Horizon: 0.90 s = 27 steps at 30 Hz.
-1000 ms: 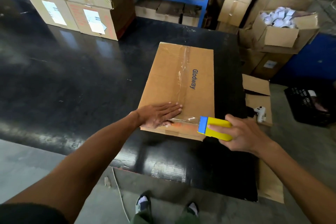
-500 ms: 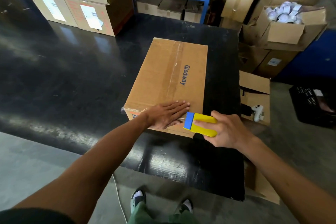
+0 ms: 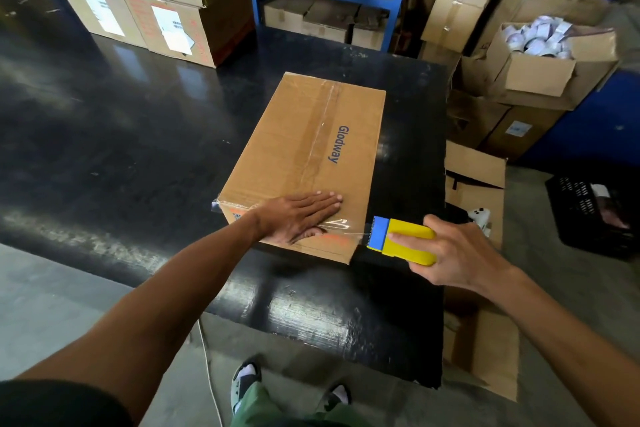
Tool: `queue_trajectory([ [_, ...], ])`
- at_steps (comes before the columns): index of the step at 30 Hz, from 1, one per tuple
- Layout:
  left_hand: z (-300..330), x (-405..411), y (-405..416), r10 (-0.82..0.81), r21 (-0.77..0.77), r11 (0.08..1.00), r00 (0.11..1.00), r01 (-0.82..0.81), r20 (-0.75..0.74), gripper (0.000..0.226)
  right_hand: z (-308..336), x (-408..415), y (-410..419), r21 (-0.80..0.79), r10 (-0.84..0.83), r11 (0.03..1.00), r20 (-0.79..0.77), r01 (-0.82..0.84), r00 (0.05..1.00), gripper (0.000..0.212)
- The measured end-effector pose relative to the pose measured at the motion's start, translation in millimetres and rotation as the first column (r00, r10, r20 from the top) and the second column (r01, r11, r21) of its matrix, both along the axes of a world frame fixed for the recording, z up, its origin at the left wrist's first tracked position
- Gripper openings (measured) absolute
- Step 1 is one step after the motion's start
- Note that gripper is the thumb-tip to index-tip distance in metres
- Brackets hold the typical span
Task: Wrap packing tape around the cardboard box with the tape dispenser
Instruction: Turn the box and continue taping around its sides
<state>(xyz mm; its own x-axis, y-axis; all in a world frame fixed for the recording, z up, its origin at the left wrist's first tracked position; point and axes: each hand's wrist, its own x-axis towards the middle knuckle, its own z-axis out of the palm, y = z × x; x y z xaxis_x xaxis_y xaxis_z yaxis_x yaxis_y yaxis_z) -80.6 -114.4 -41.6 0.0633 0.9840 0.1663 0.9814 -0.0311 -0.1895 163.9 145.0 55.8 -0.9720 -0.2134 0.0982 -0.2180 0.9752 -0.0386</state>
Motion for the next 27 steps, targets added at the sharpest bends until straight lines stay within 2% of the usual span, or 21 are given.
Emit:
queue_trajectory([
  [4,3.5,2.7,-1.8,0.011,-0.013,1.000,1.000,-0.011,0.015,0.064,-11.0,-5.3,-3.1,0.030,0.000,1.000,0.050,-0.002,0.999,0.057],
  [7,8.5,17.7,15.9,0.039,-0.005,0.999,0.999,-0.039,0.036,0.072,-16.7,-7.0,-2.1,0.033,0.006,0.999,0.018,-0.007,1.000,0.061],
  [10,4.0,36.0,43.3,0.063,-0.037,0.998,0.996,-0.060,0.067,0.078,-20.3,-6.2,2.0,-0.018,0.003,1.000,-0.019,-0.003,1.000,0.059],
  [15,-4.3,33.9,49.5,0.068,-0.044,0.997,0.995,-0.065,0.079,0.075,-20.1,6.2,17.2,-0.088,-0.004,0.996,0.006,0.005,1.000,0.058],
  [19,-1.4,32.3,53.5,0.067,-0.051,0.997,0.996,-0.064,0.060,0.077,-13.7,18.8,32.8,-0.040,0.060,0.997,-0.024,-0.061,0.998,0.057],
  [24,-1.4,34.4,51.5,0.082,-0.067,0.995,0.992,-0.076,0.096,0.077,-24.4,-1.9,3.5,0.055,-0.001,0.998,-0.034,0.003,0.999,0.059],
  [27,-1.9,35.5,52.2,0.072,-0.027,0.997,0.992,-0.070,0.105,0.075,-36.4,-8.5,-12.2,0.056,-0.044,0.997,-0.046,0.047,0.998,0.060],
])
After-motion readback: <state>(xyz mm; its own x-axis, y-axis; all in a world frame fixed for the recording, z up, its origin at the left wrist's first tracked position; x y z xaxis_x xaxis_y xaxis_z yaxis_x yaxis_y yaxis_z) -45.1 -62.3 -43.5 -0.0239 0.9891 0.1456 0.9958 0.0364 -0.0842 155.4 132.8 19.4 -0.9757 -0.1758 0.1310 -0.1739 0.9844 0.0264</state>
